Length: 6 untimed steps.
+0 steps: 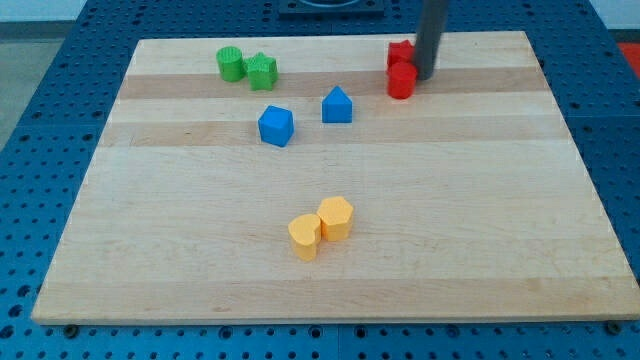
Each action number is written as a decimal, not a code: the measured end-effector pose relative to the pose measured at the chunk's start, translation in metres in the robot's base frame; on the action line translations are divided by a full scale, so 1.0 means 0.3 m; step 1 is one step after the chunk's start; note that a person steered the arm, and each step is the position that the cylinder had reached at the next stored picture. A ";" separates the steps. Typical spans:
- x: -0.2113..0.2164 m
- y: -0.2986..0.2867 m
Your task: Move red star to towards left side
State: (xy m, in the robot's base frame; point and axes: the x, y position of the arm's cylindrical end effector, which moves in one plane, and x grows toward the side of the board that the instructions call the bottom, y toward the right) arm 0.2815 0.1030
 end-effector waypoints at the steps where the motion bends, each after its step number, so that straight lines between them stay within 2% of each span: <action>1: -0.042 -0.085; 3: -0.218 0.113; 5: -0.111 -0.250; 6: -0.180 -0.264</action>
